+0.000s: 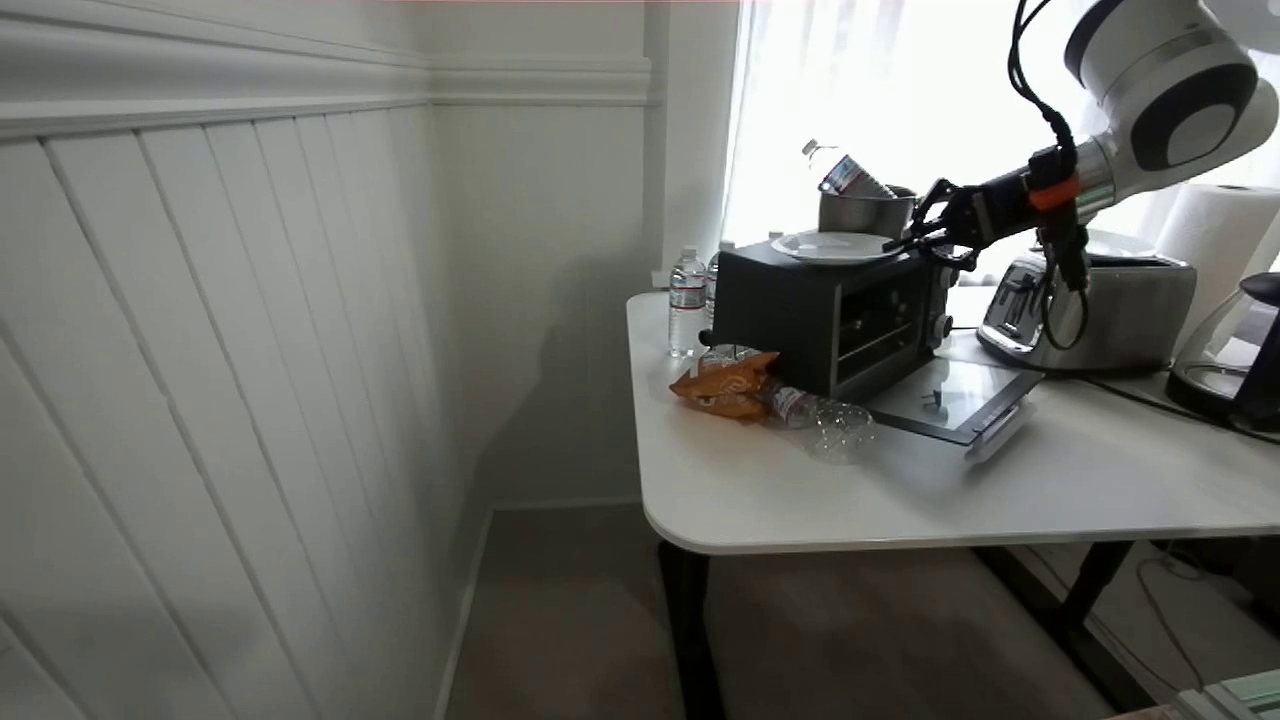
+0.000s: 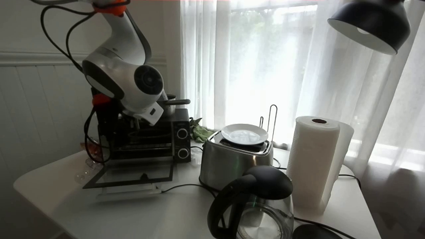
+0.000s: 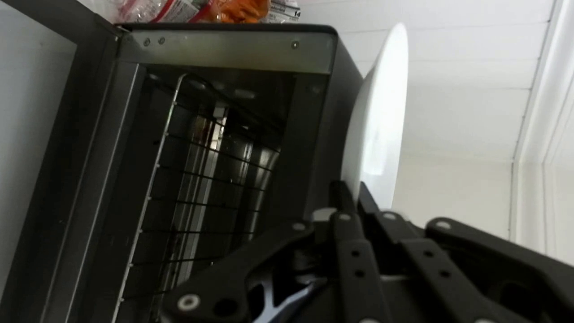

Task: Pick the white plate and put it on top of the oven

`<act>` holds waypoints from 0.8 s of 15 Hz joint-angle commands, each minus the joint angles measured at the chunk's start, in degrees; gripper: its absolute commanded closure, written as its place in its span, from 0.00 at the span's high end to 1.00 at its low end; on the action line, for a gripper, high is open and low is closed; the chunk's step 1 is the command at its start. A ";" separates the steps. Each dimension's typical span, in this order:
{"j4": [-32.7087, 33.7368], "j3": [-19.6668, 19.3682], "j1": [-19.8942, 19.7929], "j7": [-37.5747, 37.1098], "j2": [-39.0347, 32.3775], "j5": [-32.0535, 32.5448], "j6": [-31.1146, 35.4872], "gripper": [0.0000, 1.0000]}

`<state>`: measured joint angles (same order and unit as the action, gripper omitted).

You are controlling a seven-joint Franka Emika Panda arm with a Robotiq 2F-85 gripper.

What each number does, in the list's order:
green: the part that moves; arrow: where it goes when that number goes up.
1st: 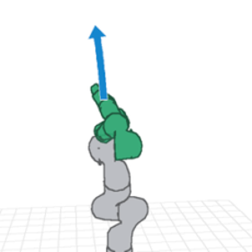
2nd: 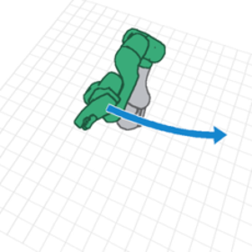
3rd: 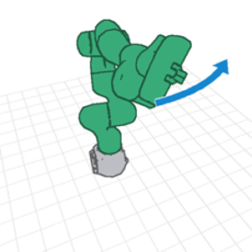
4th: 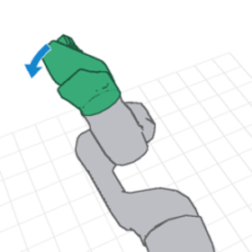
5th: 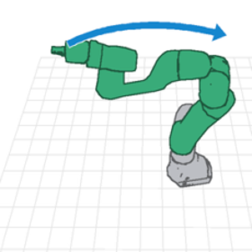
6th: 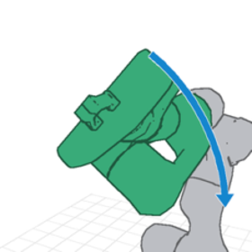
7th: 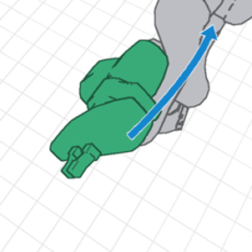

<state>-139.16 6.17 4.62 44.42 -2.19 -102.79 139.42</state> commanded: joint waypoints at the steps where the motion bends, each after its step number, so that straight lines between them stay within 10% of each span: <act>1: 4.90 0.41 1.82 -0.53 -4.10 -4.48 4.82 0.02; 7: 8.08 0.03 3.27 -0.34 -7.13 -6.02 5.14 0.04; 8: 8.27 0.00 3.40 -0.48 -7.43 -5.95 4.98 0.29; 12: 8.41 -0.11 3.71 -0.87 -7.49 -5.27 5.36 0.51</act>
<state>-131.57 6.31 7.15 44.42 -9.38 -107.08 143.16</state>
